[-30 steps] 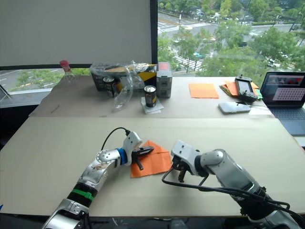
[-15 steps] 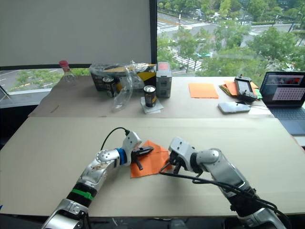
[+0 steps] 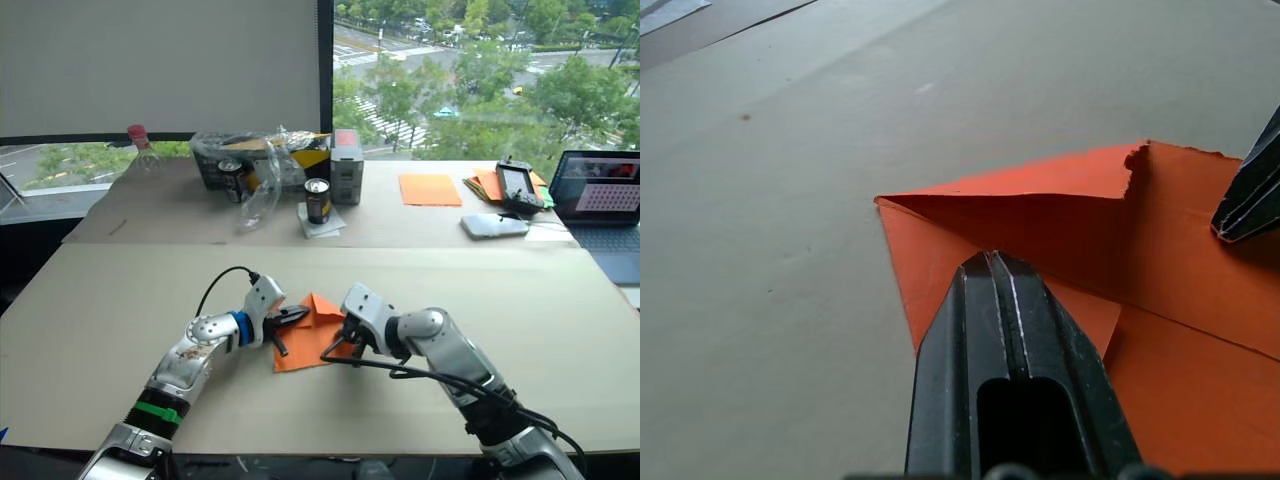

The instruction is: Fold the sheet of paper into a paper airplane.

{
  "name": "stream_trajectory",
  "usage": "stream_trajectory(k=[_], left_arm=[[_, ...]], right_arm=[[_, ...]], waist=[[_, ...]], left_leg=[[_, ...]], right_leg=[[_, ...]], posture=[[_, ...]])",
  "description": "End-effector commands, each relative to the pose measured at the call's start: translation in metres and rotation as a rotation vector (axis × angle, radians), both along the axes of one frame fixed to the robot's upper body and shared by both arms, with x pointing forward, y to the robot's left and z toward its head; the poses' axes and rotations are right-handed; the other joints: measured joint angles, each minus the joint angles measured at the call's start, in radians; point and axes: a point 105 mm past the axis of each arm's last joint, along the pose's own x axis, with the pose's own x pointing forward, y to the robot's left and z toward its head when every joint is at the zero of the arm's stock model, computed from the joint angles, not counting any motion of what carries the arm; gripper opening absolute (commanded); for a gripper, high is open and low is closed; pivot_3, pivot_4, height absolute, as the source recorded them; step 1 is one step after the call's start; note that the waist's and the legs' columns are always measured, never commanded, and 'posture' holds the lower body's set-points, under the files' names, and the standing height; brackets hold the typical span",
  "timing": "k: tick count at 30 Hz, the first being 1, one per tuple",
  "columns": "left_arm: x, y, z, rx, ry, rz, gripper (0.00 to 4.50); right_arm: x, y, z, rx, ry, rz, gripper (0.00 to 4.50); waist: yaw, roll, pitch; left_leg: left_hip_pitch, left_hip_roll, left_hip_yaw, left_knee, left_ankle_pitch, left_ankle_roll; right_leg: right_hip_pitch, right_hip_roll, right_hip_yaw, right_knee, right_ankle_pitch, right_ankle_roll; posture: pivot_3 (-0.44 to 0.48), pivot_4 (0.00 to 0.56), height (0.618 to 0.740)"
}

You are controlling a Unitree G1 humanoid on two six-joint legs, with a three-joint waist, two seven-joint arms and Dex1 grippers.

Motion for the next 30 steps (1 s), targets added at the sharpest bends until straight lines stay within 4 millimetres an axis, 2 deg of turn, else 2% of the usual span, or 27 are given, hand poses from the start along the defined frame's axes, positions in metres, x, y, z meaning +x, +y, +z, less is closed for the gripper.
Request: stream_trajectory(k=[1,5,10,13,17,21,26,28,30], left_arm=[[0.000,0.003,-0.009,0.012,0.029,0.023,0.02],[0.000,0.001,-0.011,0.004,0.033,0.030,0.02],[0.004,0.002,-0.007,-0.018,0.028,0.054,0.02],[0.012,0.007,0.008,-0.087,-0.001,0.101,0.02],[0.018,0.005,0.041,-0.281,-0.041,0.133,0.02],[0.021,0.003,0.053,-0.340,-0.061,0.136,0.02],[0.022,-0.008,0.050,-0.312,-0.049,0.091,0.02],[0.020,-0.014,0.038,-0.232,-0.038,0.054,0.02],[0.019,-0.015,0.017,-0.140,-0.002,0.052,0.02]], right_arm=[[-0.002,-0.018,0.014,-0.070,-0.012,0.024,0.00],[-0.019,-0.031,0.015,-0.132,0.067,0.084,0.00],[-0.031,-0.040,0.007,-0.177,0.139,0.106,0.00],[-0.031,-0.040,-0.001,-0.181,0.152,0.089,0.00],[-0.032,-0.035,-0.006,-0.167,0.165,0.070,0.00],[-0.033,-0.035,-0.009,-0.167,0.172,0.062,0.00],[-0.033,-0.034,-0.009,-0.162,0.170,0.051,0.00],[-0.033,-0.033,-0.009,-0.158,0.164,0.047,0.00],[-0.035,-0.032,-0.008,-0.165,0.165,0.053,0.00]], waist=[[0.004,0.000,0.000],[0.005,0.000,0.001],[0.004,0.001,0.001],[0.004,0.000,0.001],[0.000,0.000,0.001],[-0.001,0.000,0.001],[-0.002,0.000,0.001],[-0.003,0.000,0.001],[-0.004,0.000,0.001]], left_leg=[[0.000,0.000,0.000,0.000,0.000,0.000],[-0.001,0.000,0.000,0.000,0.000,0.000],[-0.001,0.000,0.000,0.000,0.000,0.000],[-0.001,0.000,0.000,0.000,0.000,0.000],[-0.001,0.000,0.000,0.000,0.000,0.000],[-0.001,0.000,0.000,0.000,0.000,0.000],[-0.001,0.000,0.000,0.000,0.000,0.000],[-0.001,0.000,0.000,0.000,0.000,0.000],[0.000,0.000,0.000,0.000,0.000,0.000]], right_leg=[[0.000,0.000,0.000,0.000,0.000,0.000],[0.000,-0.001,0.000,-0.001,0.000,0.000],[0.000,0.000,0.000,-0.001,-0.001,0.002],[0.000,0.000,0.000,-0.001,-0.002,0.003],[-0.001,0.000,0.000,-0.001,-0.002,0.003],[0.000,0.000,0.000,-0.001,-0.001,0.002],[0.000,0.000,0.000,-0.001,-0.001,0.002],[0.000,0.000,0.000,-0.001,-0.001,0.002],[0.000,0.000,0.000,-0.001,-0.001,0.002]], posture=[[0.000,0.150,0.730],[0.000,0.150,0.730],[0.000,0.150,0.730],[0.000,0.150,0.730],[0.000,0.150,0.730],[0.000,0.150,0.730],[0.000,0.150,0.730],[0.000,0.150,0.730],[0.000,0.150,0.730]])
